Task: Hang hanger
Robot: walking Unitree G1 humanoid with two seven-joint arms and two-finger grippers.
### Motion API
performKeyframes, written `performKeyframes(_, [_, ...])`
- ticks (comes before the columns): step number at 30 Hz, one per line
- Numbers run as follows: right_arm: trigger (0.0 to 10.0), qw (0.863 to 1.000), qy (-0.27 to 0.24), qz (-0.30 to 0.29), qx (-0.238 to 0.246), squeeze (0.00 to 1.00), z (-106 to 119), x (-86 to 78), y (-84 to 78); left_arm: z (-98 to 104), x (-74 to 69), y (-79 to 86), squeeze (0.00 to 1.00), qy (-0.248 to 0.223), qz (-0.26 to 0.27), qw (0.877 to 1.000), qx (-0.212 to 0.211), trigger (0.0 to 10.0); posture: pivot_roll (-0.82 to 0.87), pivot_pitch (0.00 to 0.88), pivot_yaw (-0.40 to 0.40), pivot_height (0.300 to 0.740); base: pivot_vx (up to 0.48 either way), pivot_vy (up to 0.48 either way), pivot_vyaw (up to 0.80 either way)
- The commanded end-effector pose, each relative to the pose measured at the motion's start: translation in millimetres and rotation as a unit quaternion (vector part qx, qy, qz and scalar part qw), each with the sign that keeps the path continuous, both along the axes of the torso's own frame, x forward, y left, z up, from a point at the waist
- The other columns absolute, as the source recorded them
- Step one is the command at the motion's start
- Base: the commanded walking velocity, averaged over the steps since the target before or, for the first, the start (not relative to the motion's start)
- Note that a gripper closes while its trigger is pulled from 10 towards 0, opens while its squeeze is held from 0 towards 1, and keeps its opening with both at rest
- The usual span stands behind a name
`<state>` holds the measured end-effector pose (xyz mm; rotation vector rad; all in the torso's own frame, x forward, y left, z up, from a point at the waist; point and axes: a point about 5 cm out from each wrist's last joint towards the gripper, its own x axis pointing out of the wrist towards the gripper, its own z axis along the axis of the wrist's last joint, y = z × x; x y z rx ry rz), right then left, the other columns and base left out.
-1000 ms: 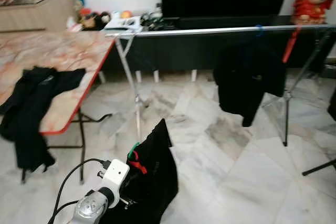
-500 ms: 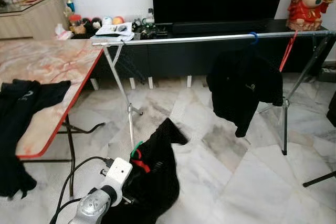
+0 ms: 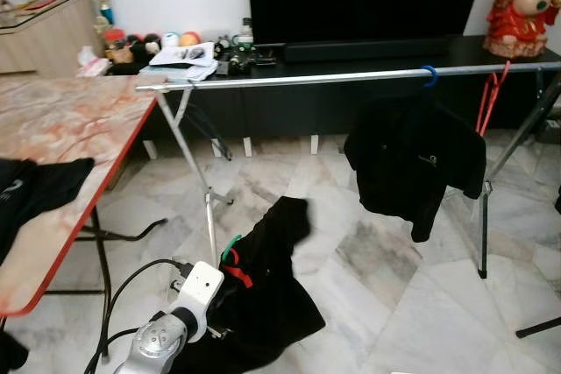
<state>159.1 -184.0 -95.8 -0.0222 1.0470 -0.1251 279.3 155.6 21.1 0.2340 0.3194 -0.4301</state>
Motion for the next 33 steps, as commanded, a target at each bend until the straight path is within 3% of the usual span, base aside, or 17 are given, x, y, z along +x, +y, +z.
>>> performKeyframes(1, [10.0, 1.0, 0.004, -0.002, -0.006, 0.0, -0.5, -1.6, -1.1, 5.5, 3.8, -4.5, 0.0, -0.013, -0.01, 1.0, 0.0, 10.0, 0.05, 0.017, 0.061, 0.74, 0.36, 0.0, 0.0])
performKeyframes(10, [10.0, 1.0, 0.001, -0.004, -0.009, 0.0, 1.0, 2.7, -0.3, 5.2, 3.4, -6.0, 0.0, -0.011, -0.016, 1.0, 0.002, 10.0, 0.05, 0.021, 0.061, 0.74, 0.361, 0.0, 0.0])
performKeyframes(15, [10.0, 1.0, -0.001, -0.007, -0.01, 0.0, 2.8, 6.1, -4.2, 4.6, 2.6, -8.2, 0.0, -0.009, -0.021, 1.0, 0.002, 10.0, 0.05, 0.022, 0.06, 0.74, 0.365, 0.0, -0.79])
performKeyframes(33, [10.0, 1.0, -0.007, -0.001, -0.009, 0.0, 4.6, 10.0, -5.5, 7.7, 7.5, -10.8, 0.0, -0.013, -0.019, 1.0, 0.004, 10.0, 0.05, 0.014, 0.058, 0.74, 0.365, 0.0, 0.0])
